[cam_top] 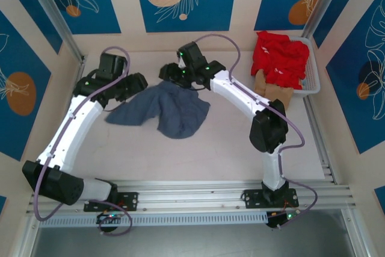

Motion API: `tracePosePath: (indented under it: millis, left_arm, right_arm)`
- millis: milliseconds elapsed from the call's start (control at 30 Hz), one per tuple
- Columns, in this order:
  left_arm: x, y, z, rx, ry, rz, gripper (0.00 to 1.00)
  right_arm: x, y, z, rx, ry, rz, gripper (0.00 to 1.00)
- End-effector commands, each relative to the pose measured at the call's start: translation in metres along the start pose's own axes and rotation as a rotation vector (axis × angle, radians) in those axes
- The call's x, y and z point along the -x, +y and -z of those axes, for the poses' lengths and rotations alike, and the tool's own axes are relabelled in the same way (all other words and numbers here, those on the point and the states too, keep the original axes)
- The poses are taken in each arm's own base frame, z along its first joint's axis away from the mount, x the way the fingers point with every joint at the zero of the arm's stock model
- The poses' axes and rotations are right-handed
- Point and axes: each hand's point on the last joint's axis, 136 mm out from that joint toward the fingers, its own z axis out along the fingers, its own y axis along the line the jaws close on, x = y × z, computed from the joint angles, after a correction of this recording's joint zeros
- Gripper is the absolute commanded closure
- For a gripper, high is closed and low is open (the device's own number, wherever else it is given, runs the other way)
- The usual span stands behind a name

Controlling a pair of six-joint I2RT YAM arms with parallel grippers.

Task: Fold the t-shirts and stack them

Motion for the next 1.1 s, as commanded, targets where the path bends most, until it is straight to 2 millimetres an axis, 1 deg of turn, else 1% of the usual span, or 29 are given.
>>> tracePosePath:
  millis: [0, 100, 167, 267, 367, 433, 467, 500, 567, 633, 700, 733, 800, 833, 867, 900, 967, 1067]
  left_arm:
    - [-0.043, 0.006, -0.019, -0.025, 0.159, 0.079, 0.38]
    - [-0.081, 0.008, -0.038, -0.019, 0.258, 0.143, 0.37]
    - [-0.107, 0.001, -0.056, -0.039, 0.324, 0.197, 0.35]
    - [-0.145, -0.014, -0.083, -0.034, 0.419, 0.257, 0.35]
    - [-0.175, -0.034, -0.112, -0.002, 0.493, 0.269, 0.34]
    - [-0.192, -0.044, -0.133, 0.032, 0.542, 0.271, 0.31]
    - [-0.201, -0.046, -0.142, 0.067, 0.564, 0.267, 0.29]
    - [-0.206, -0.048, -0.148, 0.094, 0.574, 0.264, 0.28]
    - [-0.216, -0.043, -0.163, 0.164, 0.596, 0.274, 0.29]
    - [-0.223, -0.031, -0.176, 0.235, 0.596, 0.300, 0.37]
    - [-0.219, -0.018, -0.183, 0.301, 0.558, 0.290, 0.48]
    - [-0.213, -0.012, -0.185, 0.329, 0.533, 0.273, 0.57]
    - [-0.204, 0.002, -0.179, 0.387, 0.495, 0.255, 0.82]
    - [-0.199, 0.011, -0.172, 0.406, 0.474, 0.254, 0.92]
    - [-0.196, 0.021, -0.165, 0.425, 0.457, 0.258, 0.97]
    - [-0.194, 0.034, -0.155, 0.449, 0.440, 0.262, 1.00]
    - [-0.192, 0.059, -0.134, 0.474, 0.424, 0.270, 1.00]
    - [-0.190, 0.094, -0.098, 0.490, 0.404, 0.277, 1.00]
  right_arm:
    - [0.016, -0.019, 0.049, -0.016, -0.054, -0.022, 0.41]
    - [0.010, -0.071, 0.061, -0.098, -0.054, -0.083, 0.44]
    - [0.002, -0.108, 0.067, -0.159, -0.041, -0.125, 0.45]
    - [-0.006, -0.146, 0.078, -0.237, -0.032, -0.153, 0.48]
    - [-0.008, -0.166, 0.085, -0.283, -0.030, -0.154, 0.50]
    - [-0.006, -0.173, 0.089, -0.288, -0.029, -0.169, 0.51]
    - [-0.005, -0.175, 0.093, -0.288, -0.033, -0.176, 0.51]
    - [-0.005, -0.176, 0.095, -0.287, -0.035, -0.180, 0.51]
    - [-0.002, -0.176, 0.103, -0.285, -0.047, -0.185, 0.51]
    - [0.000, -0.176, 0.110, -0.283, -0.062, -0.192, 0.51]
    - [0.000, -0.176, 0.117, -0.279, -0.071, -0.200, 0.51]
    - [-0.001, -0.176, 0.119, -0.277, -0.072, -0.205, 0.52]
    - [-0.002, -0.177, 0.123, -0.281, -0.079, -0.206, 0.51]
    - [-0.004, -0.179, 0.124, -0.287, -0.080, -0.206, 0.52]
    - [-0.006, -0.181, 0.125, -0.297, -0.079, -0.208, 0.52]
    - [-0.007, -0.184, 0.126, -0.306, -0.079, -0.210, 0.52]
    - [-0.011, -0.187, 0.125, -0.319, -0.077, -0.213, 0.52]
    - [-0.017, -0.192, 0.118, -0.331, -0.060, -0.218, 0.54]
